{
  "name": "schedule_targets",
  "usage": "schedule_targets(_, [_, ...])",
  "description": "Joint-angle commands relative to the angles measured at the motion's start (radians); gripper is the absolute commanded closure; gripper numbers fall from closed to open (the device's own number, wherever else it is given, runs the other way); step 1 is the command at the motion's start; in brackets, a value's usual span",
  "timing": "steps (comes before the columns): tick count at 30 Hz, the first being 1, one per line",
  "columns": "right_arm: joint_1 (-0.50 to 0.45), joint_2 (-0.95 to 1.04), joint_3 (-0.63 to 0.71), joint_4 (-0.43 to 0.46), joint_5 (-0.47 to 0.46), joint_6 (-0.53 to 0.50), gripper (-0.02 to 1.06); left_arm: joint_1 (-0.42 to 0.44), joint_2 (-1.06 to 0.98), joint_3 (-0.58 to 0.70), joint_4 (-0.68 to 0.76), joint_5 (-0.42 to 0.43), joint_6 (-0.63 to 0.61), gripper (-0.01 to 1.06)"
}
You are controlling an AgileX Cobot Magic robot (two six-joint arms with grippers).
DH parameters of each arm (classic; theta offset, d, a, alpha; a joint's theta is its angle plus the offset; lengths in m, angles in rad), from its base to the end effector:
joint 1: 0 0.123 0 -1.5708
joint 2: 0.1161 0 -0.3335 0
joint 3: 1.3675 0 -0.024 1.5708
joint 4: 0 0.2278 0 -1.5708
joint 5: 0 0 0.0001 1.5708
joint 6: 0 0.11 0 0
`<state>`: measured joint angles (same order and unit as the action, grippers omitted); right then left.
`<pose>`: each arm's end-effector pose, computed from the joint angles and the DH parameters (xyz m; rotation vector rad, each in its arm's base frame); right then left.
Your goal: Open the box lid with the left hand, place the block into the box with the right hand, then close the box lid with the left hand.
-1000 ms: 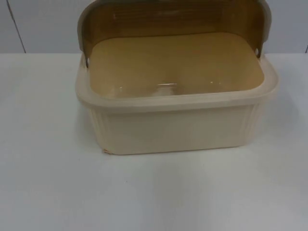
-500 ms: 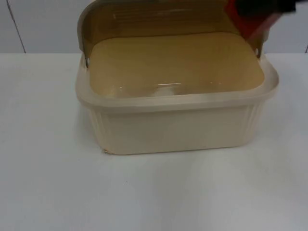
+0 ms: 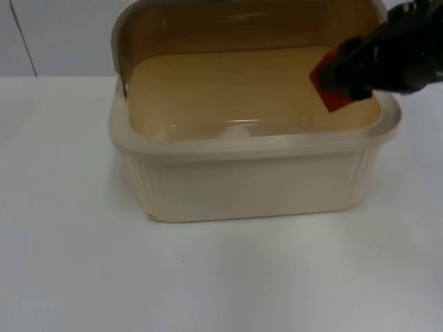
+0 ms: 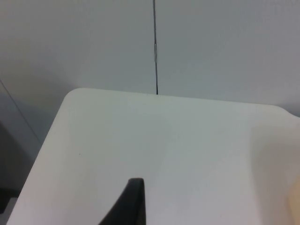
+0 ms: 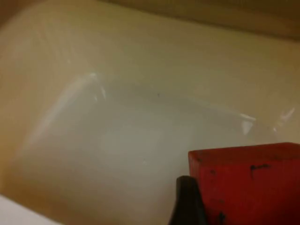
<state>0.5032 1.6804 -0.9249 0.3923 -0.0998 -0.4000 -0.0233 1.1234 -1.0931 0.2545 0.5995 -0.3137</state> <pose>0.3178 0.1702 0.2658 -0.5251 2.0916 0.2462 0.2119 0.0107 0.4204 -0.1682 2.0864 0.0737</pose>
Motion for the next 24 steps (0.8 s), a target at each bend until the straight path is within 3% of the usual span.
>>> schedule_targets(1, [0.025,0.041,-0.002,-0.007,-0.110,0.004,1.04,0.004,-0.007,0.003,0.004,-0.006,-0.007,0.00])
schedule_targets(2, [0.025,0.041,-0.002,-0.007,-0.110,0.004,1.04,0.004,-0.007,0.003,0.004,-0.006,-0.007,0.00])
schedule_targets(6, [0.077,0.081,-0.002,-0.009,-0.256,-0.001,1.04,0.004,-0.007,0.003,0.007,-0.006,-0.007,0.00])
schedule_targets(17, [0.090,0.172,-0.002,0.006,-0.394,0.023,1.04,0.004,-0.007,0.003,0.009,-0.006,-0.007,0.00])
schedule_targets(24, [0.090,0.184,-0.002,0.022,-0.398,0.026,1.04,0.004,-0.007,0.003,0.009,-0.006,-0.007,0.00])
